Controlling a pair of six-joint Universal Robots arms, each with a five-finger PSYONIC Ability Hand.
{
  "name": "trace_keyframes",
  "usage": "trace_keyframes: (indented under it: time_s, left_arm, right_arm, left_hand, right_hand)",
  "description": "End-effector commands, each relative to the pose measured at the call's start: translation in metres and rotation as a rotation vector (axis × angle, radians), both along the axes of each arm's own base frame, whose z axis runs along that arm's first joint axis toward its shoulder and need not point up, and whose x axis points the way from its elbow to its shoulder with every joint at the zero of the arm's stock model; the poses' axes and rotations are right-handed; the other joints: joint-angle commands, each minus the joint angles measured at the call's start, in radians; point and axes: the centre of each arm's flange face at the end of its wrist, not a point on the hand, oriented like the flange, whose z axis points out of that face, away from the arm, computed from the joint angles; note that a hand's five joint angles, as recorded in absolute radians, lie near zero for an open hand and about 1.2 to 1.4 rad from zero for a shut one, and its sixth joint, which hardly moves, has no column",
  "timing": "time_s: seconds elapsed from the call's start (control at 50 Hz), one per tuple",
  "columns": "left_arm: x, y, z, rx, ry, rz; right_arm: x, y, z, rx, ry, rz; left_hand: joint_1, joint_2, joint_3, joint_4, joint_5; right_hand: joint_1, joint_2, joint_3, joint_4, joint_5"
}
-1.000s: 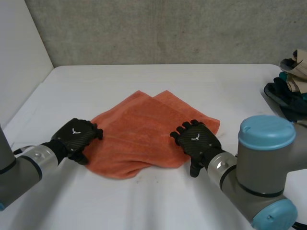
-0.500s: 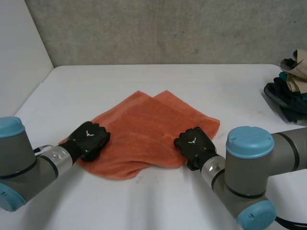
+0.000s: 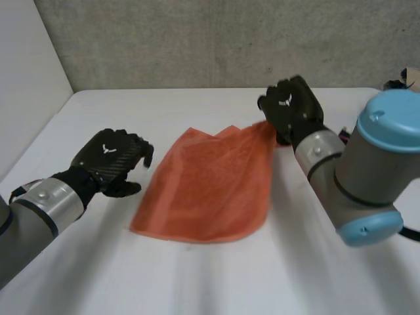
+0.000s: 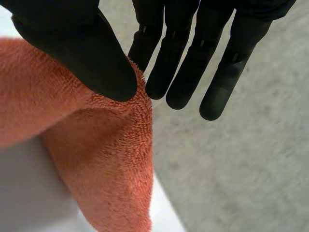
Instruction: Fold the laundry.
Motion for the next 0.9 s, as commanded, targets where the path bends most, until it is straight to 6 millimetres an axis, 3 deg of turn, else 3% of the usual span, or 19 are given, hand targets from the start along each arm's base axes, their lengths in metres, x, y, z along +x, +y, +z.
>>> trace_keyframes:
  time_s: [0.02,0.08,0.1,0.16,0.18,0.2,0.22,0.26,0.32,0.34,0.42,0.48,0.5,0.56,0.66,0.82,0.9]
  left_arm:
    - [0.005,-0.002,-0.014,0.079,0.018,0.031]
    - [0.006,-0.003,-0.025,0.129,0.011,0.035]
    - [0.005,-0.002,-0.029,0.146,0.008,0.034]
    - [0.004,0.002,-0.031,0.161,0.003,0.030]
    - [0.004,0.003,-0.032,0.167,0.000,0.033]
    - [0.004,0.003,-0.032,0.168,0.001,0.036]
    - [0.004,0.003,-0.032,0.171,0.000,0.038]
    - [0.002,0.006,-0.034,0.180,-0.006,0.035]
    - [-0.005,0.015,-0.036,0.187,-0.016,0.003]
    - [-0.010,0.021,-0.037,0.188,-0.021,-0.019]
    - [-0.020,0.032,-0.046,0.207,-0.041,-0.047]
    - [-0.026,0.036,-0.054,0.221,-0.063,-0.046]
    - [-0.029,0.038,-0.059,0.231,-0.076,-0.043]
    - [-0.034,0.041,-0.066,0.238,-0.098,-0.038]
    - [-0.046,0.040,-0.084,0.210,-0.159,-0.050]
    - [-0.053,0.027,-0.098,0.134,-0.234,-0.051]
    - [-0.054,0.024,-0.103,0.137,-0.242,-0.052]
  right_arm:
    - [0.042,-0.029,-0.028,-0.032,-0.041,0.089]
    - [0.058,-0.032,-0.044,-0.041,-0.061,0.142]
    - [0.065,-0.034,-0.063,-0.031,-0.054,0.183]
    - [0.073,-0.032,-0.089,0.005,-0.033,0.243]
    - [0.075,-0.029,-0.097,0.024,-0.024,0.267]
    - [0.075,-0.028,-0.098,0.024,-0.021,0.275]
    - [0.075,-0.027,-0.097,0.022,-0.024,0.275]
    - [0.071,-0.028,-0.085,0.015,-0.040,0.239]
    - [0.060,-0.029,-0.058,0.001,-0.086,0.155]
    - [0.051,-0.025,-0.038,0.003,-0.124,0.109]
    - [0.024,-0.011,-0.016,0.076,-0.151,0.052]
    - [0.005,-0.005,-0.022,0.159,-0.120,0.029]
    - [-0.005,0.001,-0.033,0.223,-0.084,0.022]
    - [-0.019,0.016,-0.053,0.329,-0.035,0.021]
    - [-0.037,0.035,-0.070,0.413,-0.001,0.008]
    - [-0.048,0.051,-0.091,0.491,0.029,0.014]
    - [-0.057,0.047,-0.096,0.500,0.025,-0.012]
  left_hand:
    - [-0.233,-0.270,-0.288,-0.284,-0.283]
    - [-0.248,-0.285,-0.303,-0.299,-0.298]
    - [-0.248,-0.285,-0.303,-0.299,-0.298]
    - [-0.248,-0.285,-0.303,-0.299,-0.298]
    - [-0.248,-0.285,-0.303,-0.299,-0.298]
    - [-0.245,-0.282,-0.300,-0.296,-0.295]
    - [-0.242,-0.279,-0.297,-0.293,-0.292]
    - [-0.236,-0.273,-0.291,-0.287,-0.286]
    - [-0.230,-0.267,-0.285,-0.281,-0.281]
    - [-0.221,-0.258,-0.276,-0.273,-0.272]
    - [-0.209,-0.246,-0.265,-0.261,-0.260]
    - [-0.198,-0.235,-0.253,-0.249,-0.248]
    - [-0.192,-0.229,-0.247,-0.243,-0.242]
    - [-0.189,-0.226,-0.244,-0.240,-0.239]
    - [-0.186,-0.223,-0.241,-0.237,-0.237]
    - [-0.139,-0.176,-0.194,-0.190,-0.190]
    - [-0.136,-0.173,-0.191,-0.188,-0.187]
  right_hand:
    - [0.316,0.225,0.210,0.201,0.218]
    - [0.316,0.225,0.210,0.201,0.218]
    - [0.316,0.225,0.210,0.201,0.218]
    - [0.316,0.225,0.210,0.201,0.218]
    - [-0.243,-0.334,-0.350,-0.359,-0.342]
    - [-0.525,-0.616,-0.631,-0.640,-0.624]
    - [-0.729,-0.820,-0.835,-0.844,-0.827]
    - [-0.905,-0.996,-1.011,-1.021,-1.004]
    - [-0.905,-0.996,-1.011,-1.021,-1.004]
    - [-0.905,-0.996,-1.011,-1.021,-1.004]
    - [-0.905,-0.996,-1.011,-1.021,-1.004]
    - [-0.905,-0.996,-1.011,-1.021,-1.004]
    - [-0.905,-0.996,-1.011,-1.021,-1.004]
    - [-0.905,-0.996,-1.011,-1.021,-1.004]
    - [-0.905,-0.996,-1.011,-1.021,-1.004]
    - [-0.905,-0.996,-1.011,-1.021,-1.004]
    - [-0.905,-0.996,-1.011,-1.021,-1.004]
